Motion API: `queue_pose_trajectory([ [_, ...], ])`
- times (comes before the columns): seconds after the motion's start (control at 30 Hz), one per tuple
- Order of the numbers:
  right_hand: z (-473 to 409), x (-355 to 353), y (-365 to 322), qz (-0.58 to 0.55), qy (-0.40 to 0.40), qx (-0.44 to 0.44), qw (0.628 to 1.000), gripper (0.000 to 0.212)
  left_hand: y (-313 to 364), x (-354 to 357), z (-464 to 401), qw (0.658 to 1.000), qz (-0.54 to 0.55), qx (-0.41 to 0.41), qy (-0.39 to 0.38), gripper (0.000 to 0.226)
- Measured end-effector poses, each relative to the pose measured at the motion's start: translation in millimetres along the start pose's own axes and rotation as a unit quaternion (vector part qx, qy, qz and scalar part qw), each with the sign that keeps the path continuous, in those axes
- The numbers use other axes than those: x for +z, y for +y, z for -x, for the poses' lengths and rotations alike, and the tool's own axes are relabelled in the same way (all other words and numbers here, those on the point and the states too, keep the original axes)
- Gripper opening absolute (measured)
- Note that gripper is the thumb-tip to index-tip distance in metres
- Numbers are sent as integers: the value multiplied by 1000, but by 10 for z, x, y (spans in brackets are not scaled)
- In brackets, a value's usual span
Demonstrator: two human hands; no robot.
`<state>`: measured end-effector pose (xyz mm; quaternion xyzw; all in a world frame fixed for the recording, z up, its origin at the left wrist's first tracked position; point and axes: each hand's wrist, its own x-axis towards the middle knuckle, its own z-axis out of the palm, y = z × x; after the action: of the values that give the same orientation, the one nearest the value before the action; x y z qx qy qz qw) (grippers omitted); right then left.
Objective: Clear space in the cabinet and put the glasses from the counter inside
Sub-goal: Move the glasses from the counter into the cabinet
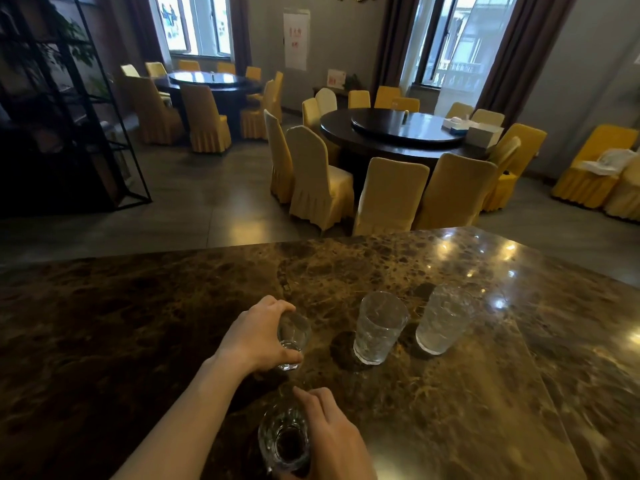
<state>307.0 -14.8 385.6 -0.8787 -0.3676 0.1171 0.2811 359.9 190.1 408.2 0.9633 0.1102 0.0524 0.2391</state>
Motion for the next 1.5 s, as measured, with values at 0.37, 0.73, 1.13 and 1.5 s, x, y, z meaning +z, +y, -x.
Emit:
queue_pose_trajectory([
  [0.37, -12, -28, 31, -3, -16, 5, 1000, 97, 44, -4, 83, 1000, -16, 5, -16, 92],
  [0.73, 77, -270, -22, -6, -22, -21, 1000, 81, 144, -113, 154, 998, -48, 4, -43, 100],
  [1.13, -157, -2280, 1507, 154, 179, 99, 967, 89, 1475, 11, -423, 983, -52, 165, -67, 107],
  [1.5, -438, -2269, 1834, 39, 80, 118, 989, 94, 1424, 275, -492, 986, -82, 119, -78, 91],
])
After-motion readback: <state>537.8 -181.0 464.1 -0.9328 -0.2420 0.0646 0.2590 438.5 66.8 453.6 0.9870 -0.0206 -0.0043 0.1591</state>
